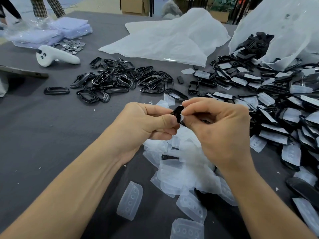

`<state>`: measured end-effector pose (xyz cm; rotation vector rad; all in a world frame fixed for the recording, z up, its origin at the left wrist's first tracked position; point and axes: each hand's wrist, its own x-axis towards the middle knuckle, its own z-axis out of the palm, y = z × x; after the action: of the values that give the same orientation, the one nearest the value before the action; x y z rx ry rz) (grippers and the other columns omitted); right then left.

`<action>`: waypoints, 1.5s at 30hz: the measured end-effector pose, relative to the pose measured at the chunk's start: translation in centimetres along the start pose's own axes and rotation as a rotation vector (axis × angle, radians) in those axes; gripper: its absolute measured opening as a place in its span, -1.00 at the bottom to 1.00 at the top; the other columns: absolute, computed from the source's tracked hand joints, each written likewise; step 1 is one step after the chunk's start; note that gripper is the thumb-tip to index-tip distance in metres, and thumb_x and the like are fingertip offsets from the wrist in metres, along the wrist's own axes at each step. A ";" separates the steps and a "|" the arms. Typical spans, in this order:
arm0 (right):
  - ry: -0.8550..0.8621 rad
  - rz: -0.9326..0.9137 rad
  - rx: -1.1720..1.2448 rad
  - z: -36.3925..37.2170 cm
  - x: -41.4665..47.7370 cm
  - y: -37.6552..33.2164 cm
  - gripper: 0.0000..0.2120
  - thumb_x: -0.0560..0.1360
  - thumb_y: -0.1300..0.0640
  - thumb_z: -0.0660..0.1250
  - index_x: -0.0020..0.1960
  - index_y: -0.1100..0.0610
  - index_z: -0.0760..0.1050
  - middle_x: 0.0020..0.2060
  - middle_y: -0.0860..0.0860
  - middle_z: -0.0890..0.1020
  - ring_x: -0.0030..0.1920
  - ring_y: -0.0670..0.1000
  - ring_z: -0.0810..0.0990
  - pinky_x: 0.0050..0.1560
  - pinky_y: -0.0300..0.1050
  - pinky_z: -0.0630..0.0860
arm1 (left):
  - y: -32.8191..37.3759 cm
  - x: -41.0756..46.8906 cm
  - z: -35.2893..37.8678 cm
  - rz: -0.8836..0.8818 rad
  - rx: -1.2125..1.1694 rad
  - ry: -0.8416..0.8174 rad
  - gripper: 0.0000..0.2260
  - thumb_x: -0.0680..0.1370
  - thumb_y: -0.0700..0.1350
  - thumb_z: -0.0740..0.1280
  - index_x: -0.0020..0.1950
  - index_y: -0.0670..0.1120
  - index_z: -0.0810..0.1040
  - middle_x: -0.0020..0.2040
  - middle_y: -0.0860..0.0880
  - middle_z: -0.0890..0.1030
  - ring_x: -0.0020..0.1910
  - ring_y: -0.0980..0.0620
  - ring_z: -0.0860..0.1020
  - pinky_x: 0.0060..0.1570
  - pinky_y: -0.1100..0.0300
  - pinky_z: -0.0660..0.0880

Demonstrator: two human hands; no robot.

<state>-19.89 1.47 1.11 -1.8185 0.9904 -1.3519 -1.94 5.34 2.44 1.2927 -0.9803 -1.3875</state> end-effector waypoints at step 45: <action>0.004 0.055 -0.278 0.0 -0.4 -1.8 -0.69 0.38 0.18 0.58 -0.02 -0.08 0.54 -0.18 -0.21 0.67 -0.04 -0.15 0.66 0.00 -0.27 0.54 | -0.4 -0.3 0.4 0.228 0.286 0.048 -0.80 0.49 -0.37 0.49 -0.05 -0.08 0.78 -0.27 -0.09 0.75 -0.31 0.07 0.66 -0.20 0.25 0.63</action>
<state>-19.62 2.69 2.45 -1.9734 1.2738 -1.2336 -2.38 5.67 2.13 1.3656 -1.2848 -1.0657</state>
